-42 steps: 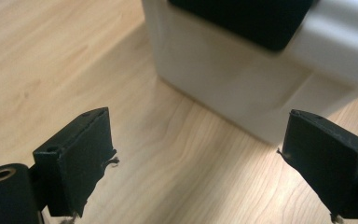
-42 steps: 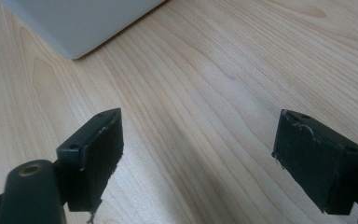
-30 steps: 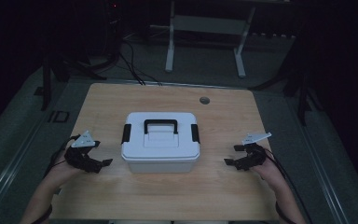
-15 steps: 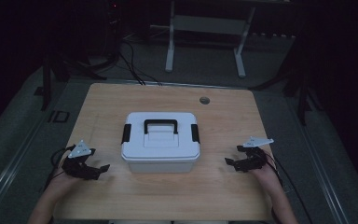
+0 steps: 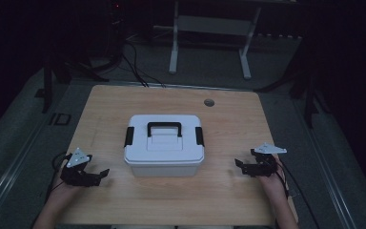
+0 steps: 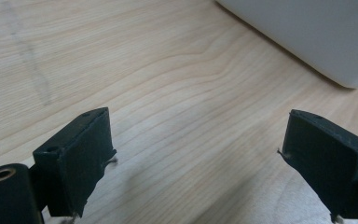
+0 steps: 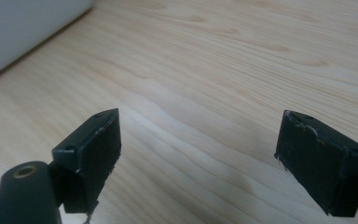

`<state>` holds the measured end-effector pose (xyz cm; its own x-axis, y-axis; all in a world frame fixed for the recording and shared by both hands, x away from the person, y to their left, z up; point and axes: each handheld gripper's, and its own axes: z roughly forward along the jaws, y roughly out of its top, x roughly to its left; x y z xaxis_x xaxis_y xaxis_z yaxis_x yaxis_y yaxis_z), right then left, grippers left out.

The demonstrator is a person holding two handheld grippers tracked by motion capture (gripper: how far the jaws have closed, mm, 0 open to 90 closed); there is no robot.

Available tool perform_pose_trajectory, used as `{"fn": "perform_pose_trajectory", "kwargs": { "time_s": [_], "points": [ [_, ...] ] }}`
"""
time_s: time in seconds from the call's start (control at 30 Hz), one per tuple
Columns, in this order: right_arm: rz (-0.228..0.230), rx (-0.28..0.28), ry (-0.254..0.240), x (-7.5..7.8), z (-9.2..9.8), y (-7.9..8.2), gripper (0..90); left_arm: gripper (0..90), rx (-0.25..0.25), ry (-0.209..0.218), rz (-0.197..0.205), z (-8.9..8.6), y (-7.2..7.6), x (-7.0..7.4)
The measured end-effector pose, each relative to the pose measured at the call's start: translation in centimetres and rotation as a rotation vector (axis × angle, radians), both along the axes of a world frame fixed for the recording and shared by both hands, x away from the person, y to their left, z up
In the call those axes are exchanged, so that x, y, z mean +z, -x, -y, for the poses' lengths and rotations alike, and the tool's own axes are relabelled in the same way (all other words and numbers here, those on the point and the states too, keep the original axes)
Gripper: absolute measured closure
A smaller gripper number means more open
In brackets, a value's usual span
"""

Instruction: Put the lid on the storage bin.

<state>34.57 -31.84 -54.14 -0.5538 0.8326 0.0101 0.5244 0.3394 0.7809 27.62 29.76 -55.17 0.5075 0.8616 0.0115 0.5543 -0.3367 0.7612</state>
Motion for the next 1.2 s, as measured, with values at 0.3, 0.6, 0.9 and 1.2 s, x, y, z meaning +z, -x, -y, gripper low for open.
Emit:
{"fn": "perform_pose_trajectory", "kwargs": {
  "time_s": [0.3,0.6,0.9,1.2],
  "points": [
    [0.042,-0.134,0.016,-0.6,1.4,0.9,12.8,8.6,0.132,-0.016,0.065,0.0,0.8,-0.3],
    [0.067,-0.253,0.025,-0.8,2.7,1.4,12.7,8.6,0.202,-0.01,0.097,-0.3,1.6,-0.2],
    [0.065,-0.298,0.035,-1.3,3.1,1.5,13.4,8.6,0.287,0.009,0.112,-0.4,2.4,-0.7],
    [0.1,-0.361,0.05,-1.3,3.2,1.9,13.2,8.4,0.401,-0.001,0.168,-0.3,2.9,-0.8]
  ]
}}
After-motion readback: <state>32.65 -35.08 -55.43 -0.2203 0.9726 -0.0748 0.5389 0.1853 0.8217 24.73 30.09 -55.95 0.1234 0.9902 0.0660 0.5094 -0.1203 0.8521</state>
